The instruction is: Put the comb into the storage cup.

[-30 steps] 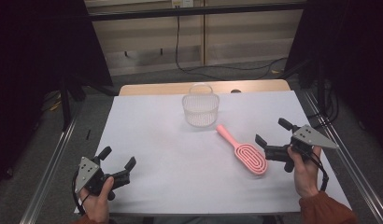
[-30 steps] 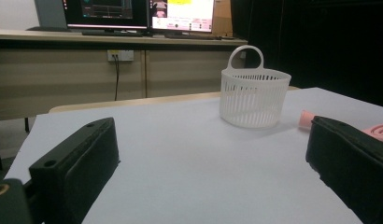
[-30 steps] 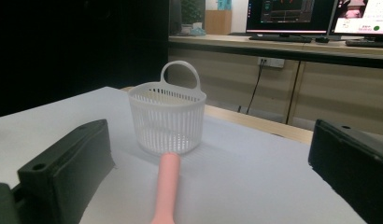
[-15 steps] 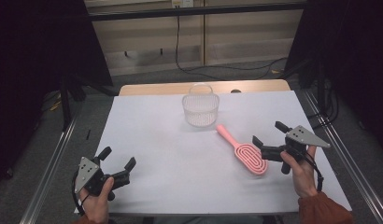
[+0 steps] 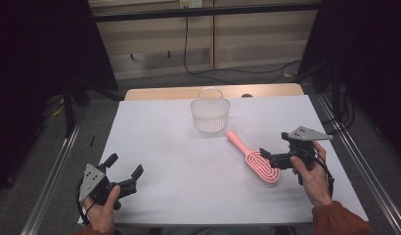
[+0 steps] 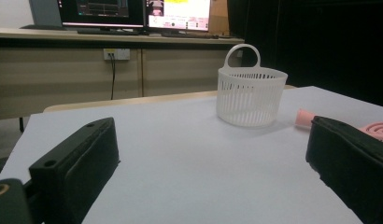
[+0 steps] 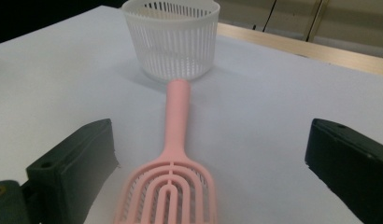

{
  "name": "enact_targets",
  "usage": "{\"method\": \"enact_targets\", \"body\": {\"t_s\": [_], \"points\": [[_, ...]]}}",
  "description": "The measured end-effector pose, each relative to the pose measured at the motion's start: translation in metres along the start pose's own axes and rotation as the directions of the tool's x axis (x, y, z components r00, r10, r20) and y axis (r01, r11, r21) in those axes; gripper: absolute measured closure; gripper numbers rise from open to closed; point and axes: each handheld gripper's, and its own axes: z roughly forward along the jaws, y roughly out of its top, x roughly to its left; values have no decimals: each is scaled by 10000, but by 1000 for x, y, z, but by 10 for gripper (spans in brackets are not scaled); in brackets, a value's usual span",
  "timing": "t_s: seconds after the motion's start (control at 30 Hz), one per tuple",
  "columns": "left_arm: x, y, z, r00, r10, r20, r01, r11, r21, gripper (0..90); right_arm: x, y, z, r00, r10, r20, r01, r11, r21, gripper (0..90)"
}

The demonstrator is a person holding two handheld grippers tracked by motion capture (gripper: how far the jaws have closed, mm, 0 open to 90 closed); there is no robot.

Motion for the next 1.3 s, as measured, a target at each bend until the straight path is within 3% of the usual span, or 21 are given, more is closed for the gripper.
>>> {"method": "enact_targets", "body": {"t_s": [0.1,0.27,0.4,0.53,0.57,0.7,0.73,0.87,0.97,1.03,1.07,1.1,1.23,1.3], "points": [[0,0,0,10000,17,-7,-17,10000,54,26,-1,1,0,10000,12,3,-12,9998,222,18],[0,0,1,10000,-31,24,30,10000,44,26,0,4,1,9997,74,-244,-46,9937,1123,40],[0,0,2,10000,-46,18,46,10000,49,26,-2,5,3,9965,479,-686,-359,9853,1668,49],[0,0,2,10000,-13,42,13,10000,76,26,-1,7,5,9960,529,-725,-385,9817,1866,15],[0,0,2,10000,-8,48,7,10000,76,26,-1,9,6,9931,583,-1019,-356,9766,2122,26],[1,0,2,10000,37,60,-38,9999,101,26,2,11,10,9936,531,-994,-263,9668,2541,38],[1,0,2,10000,43,63,-44,9999,95,26,3,11,13,9926,577,-1067,-250,9580,2858,36],[1,0,3,10000,-9,78,9,10000,87,26,5,10,16,9909,489,-1258,-70,9494,3140,35],[0,0,3,9999,31,114,-33,9999,115,26,7,9,17,9932,-154,-1156,550,9360,3478,35],[0,0,3,9999,44,115,-45,9999,121,26,7,9,17,9928,-74,-1199,507,9305,3627,36],[1,0,3,9999,36,110,-38,9999,131,26,5,10,19,9916,156,-1282,355,9213,3873,35],[1,0,3,9999,36,110,-38,9999,131,26,5,10,19,9916,156,-1282,355,9213,3873,35],[0,0,3,9999,66,117,-67,9999,151,26,4,4,26,9889,408,-1426,286,8908,4534,69],[0,0,3,9999,75,122,-77,9999,147,26,5,3,28,9881,423,-1478,301,8897,4556,63]]}}
